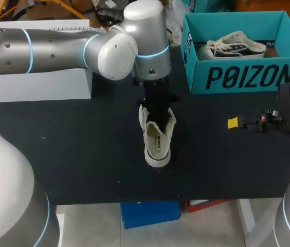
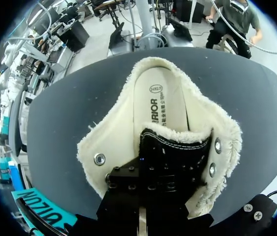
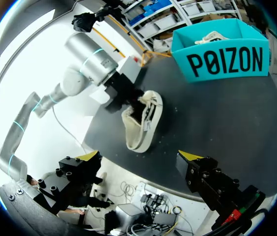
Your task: Take the shoe out of the shoebox, open the shoe tongue, remove and reinsert the insole, then place the shoe into the shoebox
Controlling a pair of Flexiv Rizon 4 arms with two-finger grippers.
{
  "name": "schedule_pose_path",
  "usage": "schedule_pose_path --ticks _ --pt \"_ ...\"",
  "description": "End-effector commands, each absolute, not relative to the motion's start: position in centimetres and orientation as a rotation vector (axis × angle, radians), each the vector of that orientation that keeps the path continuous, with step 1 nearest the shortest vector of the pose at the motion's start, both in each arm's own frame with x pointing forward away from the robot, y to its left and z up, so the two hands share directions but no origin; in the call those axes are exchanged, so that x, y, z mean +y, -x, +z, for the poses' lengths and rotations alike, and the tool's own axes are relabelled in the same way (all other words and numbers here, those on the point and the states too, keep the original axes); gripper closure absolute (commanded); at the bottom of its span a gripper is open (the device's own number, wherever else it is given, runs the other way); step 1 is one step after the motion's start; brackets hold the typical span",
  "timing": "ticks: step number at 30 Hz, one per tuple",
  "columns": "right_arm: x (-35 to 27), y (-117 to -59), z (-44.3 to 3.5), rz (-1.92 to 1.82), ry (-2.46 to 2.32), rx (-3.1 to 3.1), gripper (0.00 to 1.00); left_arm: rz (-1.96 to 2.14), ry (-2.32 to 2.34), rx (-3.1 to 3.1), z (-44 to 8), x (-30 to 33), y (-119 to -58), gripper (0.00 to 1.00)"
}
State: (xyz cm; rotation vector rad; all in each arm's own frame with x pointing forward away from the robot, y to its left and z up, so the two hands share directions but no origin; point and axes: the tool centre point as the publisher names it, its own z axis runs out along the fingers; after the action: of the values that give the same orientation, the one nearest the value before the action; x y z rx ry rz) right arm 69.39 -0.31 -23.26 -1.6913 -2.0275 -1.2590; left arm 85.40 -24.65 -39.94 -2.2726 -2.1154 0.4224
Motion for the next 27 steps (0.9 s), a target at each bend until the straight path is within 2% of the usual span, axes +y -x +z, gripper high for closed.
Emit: schedule_pose_path --ticks 1,6,18,25,27 --pt "-0.2 -69.4 -23.3 -1.257 1.693 -2.028 0.00 0.425 2.267 -2.108 -40.8 -25.1 -85.1 1.00" --pt "-0.2 -69.4 -23.3 -1.257 1.693 -2.028 0.00 0.422 2.270 -2.118 -40.0 -24.2 -84.6 1.00" --pt "-0.2 -69.4 -23.3 -1.257 1.693 -2.028 0.00 0.303 2.332 -2.194 -33.6 -20.3 -84.2 1.00" --pt "-0.2 -69.4 -23.3 -1.257 1.693 -2.028 0.00 0.225 2.324 -2.226 -32.7 -17.5 -84.0 1.00" --pt "-0.2 -69.4 -23.3 -1.257 1.693 -2.028 0.00 0.234 2.330 -2.231 -32.8 -17.2 -83.8 0.64"
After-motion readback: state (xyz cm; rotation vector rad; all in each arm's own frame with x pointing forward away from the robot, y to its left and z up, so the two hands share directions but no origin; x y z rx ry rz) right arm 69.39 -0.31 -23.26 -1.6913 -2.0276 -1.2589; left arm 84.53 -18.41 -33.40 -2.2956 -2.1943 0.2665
